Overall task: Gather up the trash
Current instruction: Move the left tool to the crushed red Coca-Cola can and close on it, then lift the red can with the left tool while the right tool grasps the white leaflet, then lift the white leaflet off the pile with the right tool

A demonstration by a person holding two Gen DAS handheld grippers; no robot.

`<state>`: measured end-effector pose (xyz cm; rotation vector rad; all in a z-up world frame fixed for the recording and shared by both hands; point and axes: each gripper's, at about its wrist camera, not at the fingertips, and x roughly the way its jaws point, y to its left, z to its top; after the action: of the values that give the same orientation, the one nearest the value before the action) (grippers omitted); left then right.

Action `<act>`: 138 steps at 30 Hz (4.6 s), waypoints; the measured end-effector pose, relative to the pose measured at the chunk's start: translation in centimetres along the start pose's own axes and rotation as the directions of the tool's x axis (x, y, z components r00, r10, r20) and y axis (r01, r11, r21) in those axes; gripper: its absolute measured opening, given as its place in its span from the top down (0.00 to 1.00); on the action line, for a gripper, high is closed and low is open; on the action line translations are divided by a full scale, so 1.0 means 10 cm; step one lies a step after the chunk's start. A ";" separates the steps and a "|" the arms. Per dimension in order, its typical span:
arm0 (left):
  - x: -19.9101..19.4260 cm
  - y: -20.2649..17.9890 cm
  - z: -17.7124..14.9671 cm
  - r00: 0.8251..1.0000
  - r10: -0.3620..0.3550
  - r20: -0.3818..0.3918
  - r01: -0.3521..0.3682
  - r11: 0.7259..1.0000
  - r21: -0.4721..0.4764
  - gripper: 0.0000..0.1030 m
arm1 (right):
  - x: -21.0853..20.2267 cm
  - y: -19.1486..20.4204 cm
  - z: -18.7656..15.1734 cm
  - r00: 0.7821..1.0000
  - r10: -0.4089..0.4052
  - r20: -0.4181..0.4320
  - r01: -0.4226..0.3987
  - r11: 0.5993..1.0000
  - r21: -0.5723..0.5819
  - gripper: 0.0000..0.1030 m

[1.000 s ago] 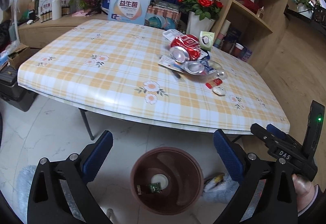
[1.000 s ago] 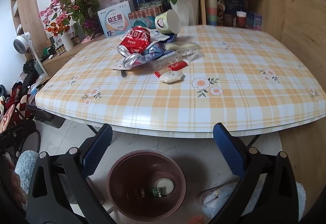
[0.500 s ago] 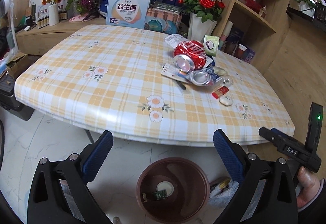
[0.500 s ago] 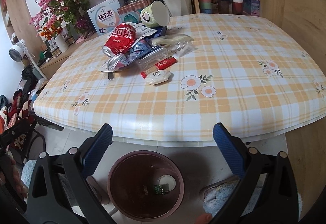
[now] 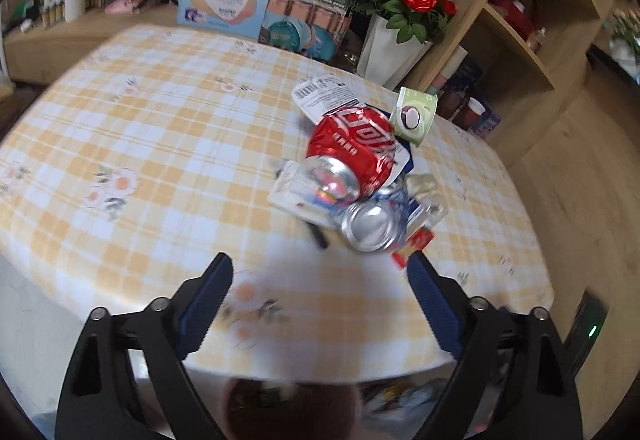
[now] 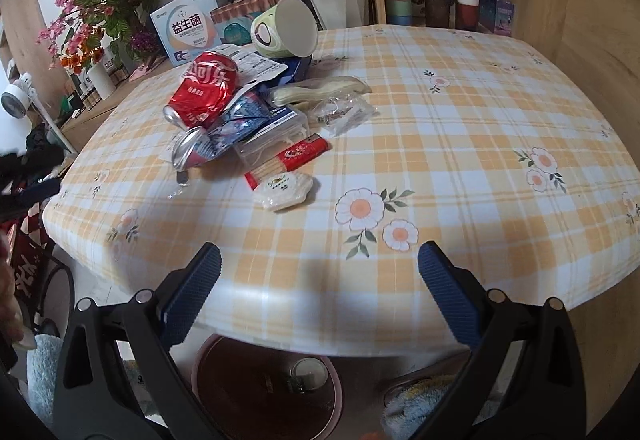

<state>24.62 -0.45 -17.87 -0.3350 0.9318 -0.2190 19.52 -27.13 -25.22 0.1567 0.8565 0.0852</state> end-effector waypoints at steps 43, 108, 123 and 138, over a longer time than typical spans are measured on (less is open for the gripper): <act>0.49 0.24 0.71 0.993 -0.100 0.067 0.115 0.954 -0.276 0.82 | 0.85 0.35 0.36 0.994 0.039 -0.107 -0.059 0.980 -0.191 0.32; -0.37 1.33 0.28 0.979 -0.009 0.205 0.089 0.918 -0.386 0.82 | 1.17 1.80 1.74 1.000 -0.026 -0.003 0.020 0.846 -0.533 0.81; -0.77 1.08 0.07 0.972 -0.030 0.233 0.110 0.933 -0.341 0.82 | 0.28 1.78 1.71 0.989 0.128 0.071 -0.079 0.873 -0.482 0.89; -1.15 0.89 -0.18 0.967 -0.032 0.254 0.110 0.948 -0.299 0.82 | -0.37 1.46 1.44 0.975 0.193 0.114 -0.136 0.912 -0.388 0.89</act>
<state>16.83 11.25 -13.62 -0.6743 0.7068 -0.0924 27.88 -14.70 -10.66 -0.1278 0.6606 0.3912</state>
